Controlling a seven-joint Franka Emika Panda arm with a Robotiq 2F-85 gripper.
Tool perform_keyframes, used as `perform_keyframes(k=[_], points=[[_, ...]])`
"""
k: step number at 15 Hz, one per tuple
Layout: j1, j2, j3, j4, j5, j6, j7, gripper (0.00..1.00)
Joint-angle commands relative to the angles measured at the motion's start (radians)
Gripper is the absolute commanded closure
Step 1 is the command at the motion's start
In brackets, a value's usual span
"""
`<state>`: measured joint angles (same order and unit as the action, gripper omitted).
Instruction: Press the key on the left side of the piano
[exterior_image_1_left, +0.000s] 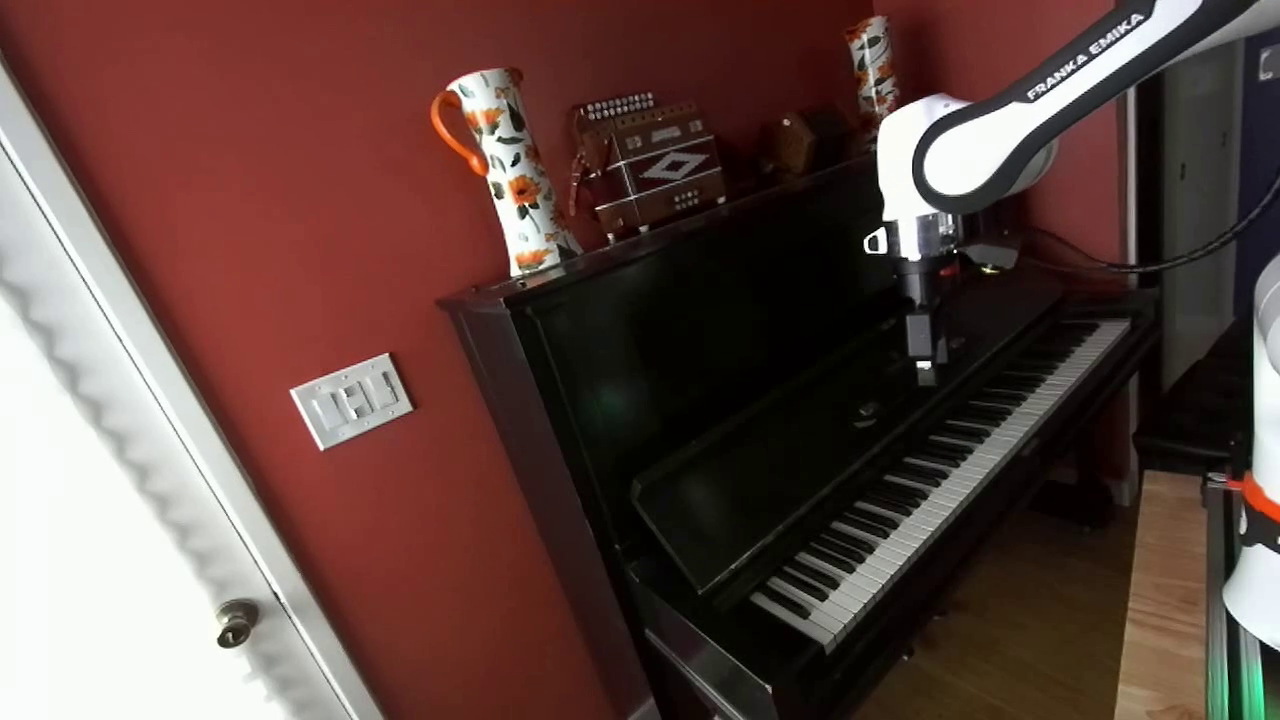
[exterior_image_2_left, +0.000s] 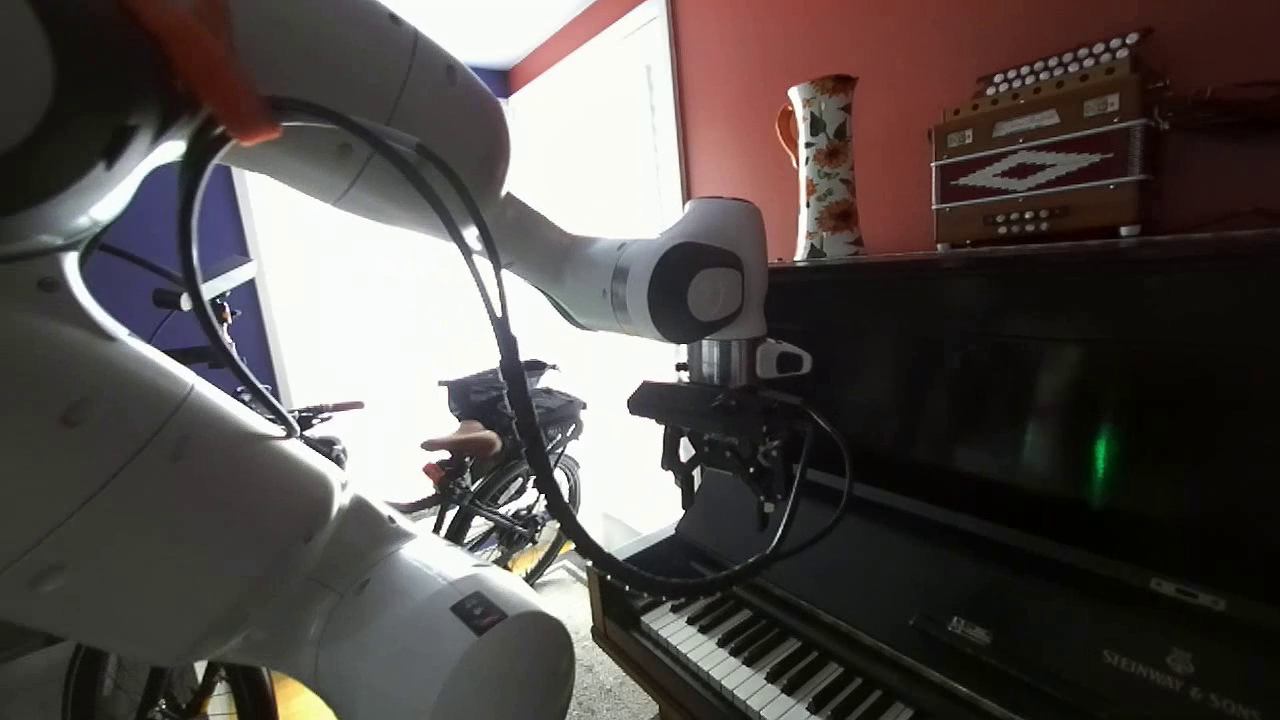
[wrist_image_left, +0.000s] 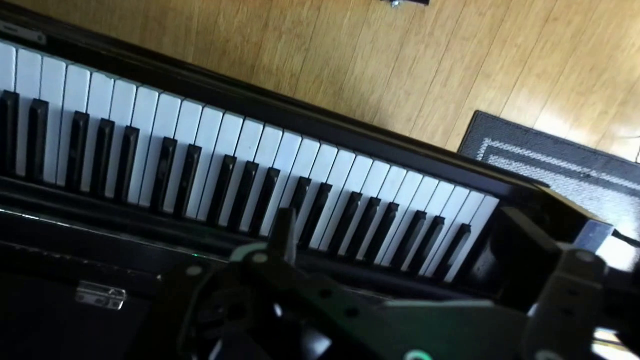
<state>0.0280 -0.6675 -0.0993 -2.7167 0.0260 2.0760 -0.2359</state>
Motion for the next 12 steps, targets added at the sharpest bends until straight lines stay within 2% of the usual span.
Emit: perform_keyframes(k=[1, 12], points=[[0.012, 0.15, 0.025, 0.006, 0.017, 0.13, 0.042, 0.0], [0.029, 0.492, 0.053, 0.01, 0.033, 0.357, 0.001, 0.0]])
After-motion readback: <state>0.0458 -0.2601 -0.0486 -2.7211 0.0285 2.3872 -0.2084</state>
